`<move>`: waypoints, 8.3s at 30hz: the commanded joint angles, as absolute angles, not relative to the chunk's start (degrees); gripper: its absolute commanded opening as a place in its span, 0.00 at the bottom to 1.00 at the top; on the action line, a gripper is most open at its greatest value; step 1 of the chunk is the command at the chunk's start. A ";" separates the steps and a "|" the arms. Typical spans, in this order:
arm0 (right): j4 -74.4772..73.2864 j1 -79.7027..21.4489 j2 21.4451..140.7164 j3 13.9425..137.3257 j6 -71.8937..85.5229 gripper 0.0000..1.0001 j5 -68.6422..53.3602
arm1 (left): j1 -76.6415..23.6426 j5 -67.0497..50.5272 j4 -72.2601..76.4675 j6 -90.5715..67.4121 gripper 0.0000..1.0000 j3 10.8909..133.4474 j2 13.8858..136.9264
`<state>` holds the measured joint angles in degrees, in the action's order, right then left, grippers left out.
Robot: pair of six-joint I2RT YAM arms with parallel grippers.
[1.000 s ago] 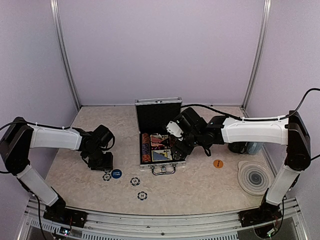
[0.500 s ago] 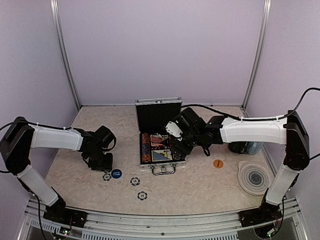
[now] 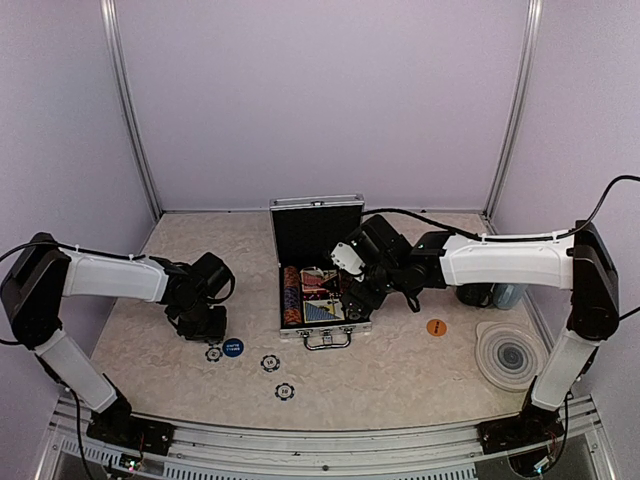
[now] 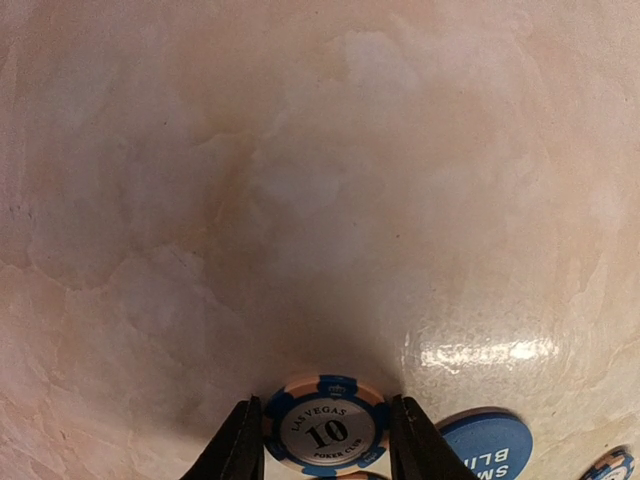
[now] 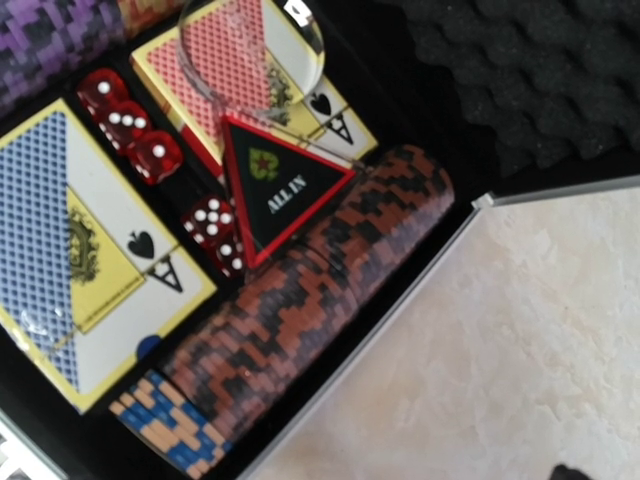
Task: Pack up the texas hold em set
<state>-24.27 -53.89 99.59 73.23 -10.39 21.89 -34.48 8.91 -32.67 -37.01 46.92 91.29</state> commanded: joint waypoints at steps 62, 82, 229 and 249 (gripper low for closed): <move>-23.96 -55.21 99.14 73.12 -9.92 0.99 21.71 | -38.91 11.36 -35.38 -32.47 0.64 51.70 99.06; -23.99 -55.46 99.23 73.06 -9.84 0.99 21.87 | -39.37 11.46 -34.27 -32.08 0.61 50.82 99.20; -21.60 -50.10 94.62 74.21 -1.41 0.99 9.52 | -35.71 10.69 -33.99 -29.99 0.44 57.14 93.43; -20.27 -50.10 93.16 71.78 -0.39 0.99 9.24 | -40.62 3.37 -29.59 -30.58 0.21 54.68 102.14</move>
<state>-21.37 -50.06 95.02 73.06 -1.34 9.85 -38.00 4.86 -29.06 -30.17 55.79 99.18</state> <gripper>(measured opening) 0.988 0.241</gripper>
